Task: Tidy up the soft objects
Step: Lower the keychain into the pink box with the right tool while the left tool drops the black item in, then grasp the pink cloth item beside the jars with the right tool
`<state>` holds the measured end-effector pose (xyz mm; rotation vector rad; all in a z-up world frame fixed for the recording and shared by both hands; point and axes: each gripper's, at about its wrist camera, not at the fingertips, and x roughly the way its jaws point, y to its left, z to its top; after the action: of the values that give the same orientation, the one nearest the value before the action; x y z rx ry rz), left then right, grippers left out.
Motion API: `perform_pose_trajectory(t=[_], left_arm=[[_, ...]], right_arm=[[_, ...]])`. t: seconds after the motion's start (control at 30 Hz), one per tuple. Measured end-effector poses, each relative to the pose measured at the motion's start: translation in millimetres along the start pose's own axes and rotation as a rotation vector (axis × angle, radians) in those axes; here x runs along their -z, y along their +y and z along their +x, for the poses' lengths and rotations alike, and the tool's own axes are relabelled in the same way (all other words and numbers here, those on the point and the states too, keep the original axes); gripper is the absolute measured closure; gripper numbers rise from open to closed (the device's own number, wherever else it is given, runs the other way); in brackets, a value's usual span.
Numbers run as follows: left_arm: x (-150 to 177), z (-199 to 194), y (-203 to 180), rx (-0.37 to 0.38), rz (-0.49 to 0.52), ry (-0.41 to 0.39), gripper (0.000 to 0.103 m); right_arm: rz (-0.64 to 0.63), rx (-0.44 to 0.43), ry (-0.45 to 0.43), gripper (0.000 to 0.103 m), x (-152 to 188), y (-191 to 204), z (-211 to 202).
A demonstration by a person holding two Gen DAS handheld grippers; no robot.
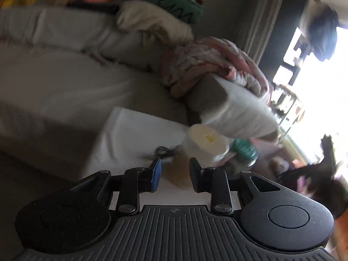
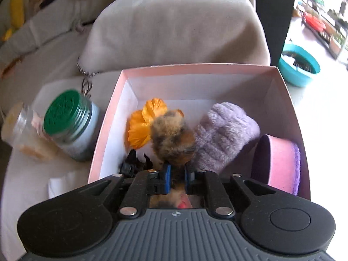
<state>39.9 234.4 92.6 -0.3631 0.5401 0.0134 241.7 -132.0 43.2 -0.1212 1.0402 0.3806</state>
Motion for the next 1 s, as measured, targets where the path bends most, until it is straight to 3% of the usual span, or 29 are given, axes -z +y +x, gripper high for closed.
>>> perform_pose_trajectory(t=[0.07,0.1,0.23,0.3,0.37,0.5,0.63,0.7,0.77,0.83,0.9,0.93,0.97,1.0], left_arm=[[6,-1,-6,-0.001,0.067,-0.026,0.072],[8,1,-8,0.005,0.089,-0.035,0.072],[16,10,-21,0.042,0.162,-0.034,0.072],[20,13,-19,0.071,0.166,-0.024,0.072],[24,15,-13,0.090,0.134,-0.018,0.072],[28,20,-4,0.098,0.084,-0.006,0.072],[37,15,2,0.130,0.061,0.029,0.072],[43,11,4,0.123,0.050,0.044,0.072],[49,6,6,0.126,0.039,0.054,0.072],[54,3,7,0.135,0.026,0.061,0.072],[56,2,7,0.141,0.016,0.070,0.072],[58,2,6,0.147,0.013,0.073,0.072],[58,3,5,0.154,0.010,0.077,0.072],[59,4,4,0.161,0.009,0.081,0.072]], right_arm=[[-0.059,0.031,-0.023,0.047,2,10,-10],[-0.093,0.053,-0.055,0.042,4,17,-20],[-0.236,0.126,-0.219,0.040,10,43,-64],[-0.331,0.136,-0.331,0.033,22,61,-88],[-0.461,0.121,-0.417,0.019,29,88,-101],[-0.785,0.121,-0.433,0.019,44,150,-87],[-1.017,0.154,-0.414,0.020,56,201,-41],[-1.086,0.180,-0.410,0.025,58,216,-18],[-1.115,0.208,-0.400,0.043,55,222,1],[-1.129,0.228,-0.399,0.049,52,228,16],[-1.127,0.234,-0.381,0.067,46,229,26],[-1.110,0.229,-0.371,0.087,46,230,27],[-1.088,0.217,-0.370,0.095,45,231,23],[-1.055,0.201,-0.388,0.095,46,228,13]])
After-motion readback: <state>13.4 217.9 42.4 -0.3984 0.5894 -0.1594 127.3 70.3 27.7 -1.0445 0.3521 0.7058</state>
